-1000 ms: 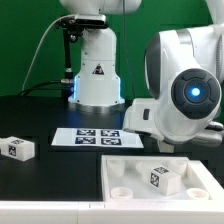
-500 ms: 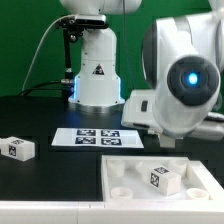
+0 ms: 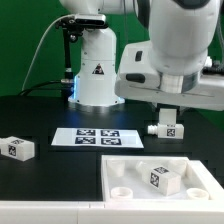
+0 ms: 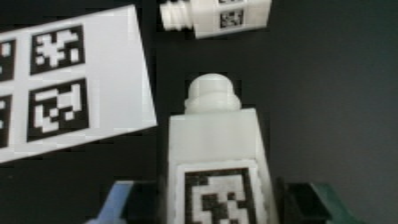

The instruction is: Assemble one leg

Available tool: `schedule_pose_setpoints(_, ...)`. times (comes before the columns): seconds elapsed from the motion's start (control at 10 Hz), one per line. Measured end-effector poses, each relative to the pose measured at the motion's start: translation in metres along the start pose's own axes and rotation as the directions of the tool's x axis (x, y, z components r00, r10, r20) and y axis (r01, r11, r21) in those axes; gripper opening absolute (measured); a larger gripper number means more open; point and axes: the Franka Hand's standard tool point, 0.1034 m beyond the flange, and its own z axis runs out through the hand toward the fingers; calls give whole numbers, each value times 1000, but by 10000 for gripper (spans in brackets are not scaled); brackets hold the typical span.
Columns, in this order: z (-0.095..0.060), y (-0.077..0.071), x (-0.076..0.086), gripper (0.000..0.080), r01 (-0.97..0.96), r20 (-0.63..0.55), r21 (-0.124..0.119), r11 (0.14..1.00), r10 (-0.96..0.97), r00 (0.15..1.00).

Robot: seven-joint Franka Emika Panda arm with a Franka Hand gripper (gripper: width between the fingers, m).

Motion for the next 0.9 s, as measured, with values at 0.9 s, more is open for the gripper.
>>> schedule_pose_setpoints(0.9, -71, -18, 44, 284, 135, -543, 16, 991, -105, 833)
